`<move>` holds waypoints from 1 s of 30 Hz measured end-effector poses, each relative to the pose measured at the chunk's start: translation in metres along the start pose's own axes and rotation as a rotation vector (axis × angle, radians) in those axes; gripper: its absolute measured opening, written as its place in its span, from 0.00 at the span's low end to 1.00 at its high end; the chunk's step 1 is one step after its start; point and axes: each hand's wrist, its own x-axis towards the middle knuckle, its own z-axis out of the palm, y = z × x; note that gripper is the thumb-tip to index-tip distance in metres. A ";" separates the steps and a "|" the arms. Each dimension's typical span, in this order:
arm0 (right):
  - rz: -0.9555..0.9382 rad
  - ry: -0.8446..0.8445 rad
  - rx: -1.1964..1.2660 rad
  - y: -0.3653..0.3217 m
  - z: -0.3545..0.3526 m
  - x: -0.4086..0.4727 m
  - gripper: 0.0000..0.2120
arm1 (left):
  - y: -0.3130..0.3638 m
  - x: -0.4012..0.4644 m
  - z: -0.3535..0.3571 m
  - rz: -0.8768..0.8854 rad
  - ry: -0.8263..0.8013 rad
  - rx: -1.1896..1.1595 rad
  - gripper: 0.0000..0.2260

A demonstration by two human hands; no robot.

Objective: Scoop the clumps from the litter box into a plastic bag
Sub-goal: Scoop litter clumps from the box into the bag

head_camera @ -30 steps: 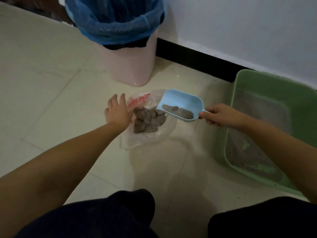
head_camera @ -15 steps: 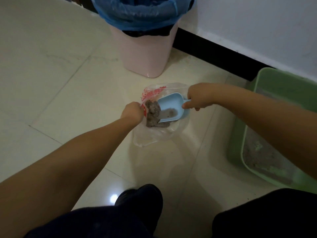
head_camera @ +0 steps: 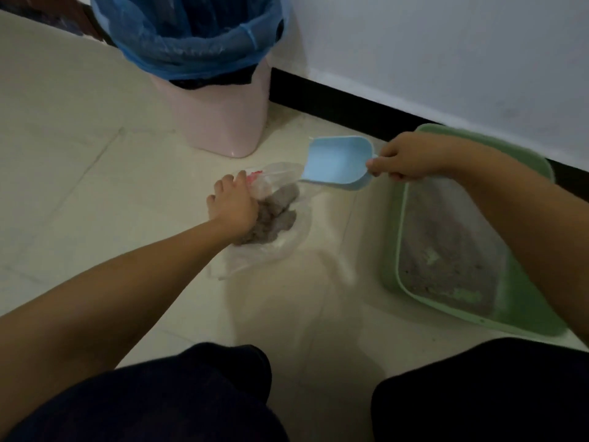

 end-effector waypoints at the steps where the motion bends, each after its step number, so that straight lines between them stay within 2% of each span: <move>1: 0.041 0.061 0.106 0.025 -0.002 -0.013 0.20 | 0.018 -0.004 -0.001 0.091 -0.007 -0.026 0.23; 4: 0.183 0.242 0.317 0.099 0.004 -0.056 0.22 | 0.080 -0.018 0.008 0.328 -0.145 -0.129 0.22; 7: 0.328 0.301 0.328 0.161 0.027 -0.094 0.19 | 0.140 -0.043 0.024 0.430 -0.370 -0.223 0.22; 10: 0.445 0.221 0.167 0.207 0.059 -0.124 0.21 | 0.178 -0.068 0.038 0.387 -0.590 -0.296 0.23; 13: 0.512 0.048 0.107 0.239 0.078 -0.141 0.21 | 0.195 -0.083 0.051 0.286 -0.722 -0.446 0.25; 16: 0.509 -0.182 0.119 0.254 0.088 -0.147 0.18 | 0.200 -0.085 0.058 0.185 -0.772 -0.527 0.26; 19: 0.439 -0.287 0.171 0.261 0.101 -0.142 0.16 | 0.200 -0.086 0.061 0.132 -0.785 -0.565 0.25; 26: 0.254 -0.205 0.448 0.246 0.137 -0.104 0.19 | 0.202 -0.089 0.069 0.040 -0.805 -0.633 0.22; 30: 0.313 -0.130 0.637 0.235 0.144 -0.086 0.22 | 0.203 -0.088 0.070 0.018 -0.802 -0.638 0.21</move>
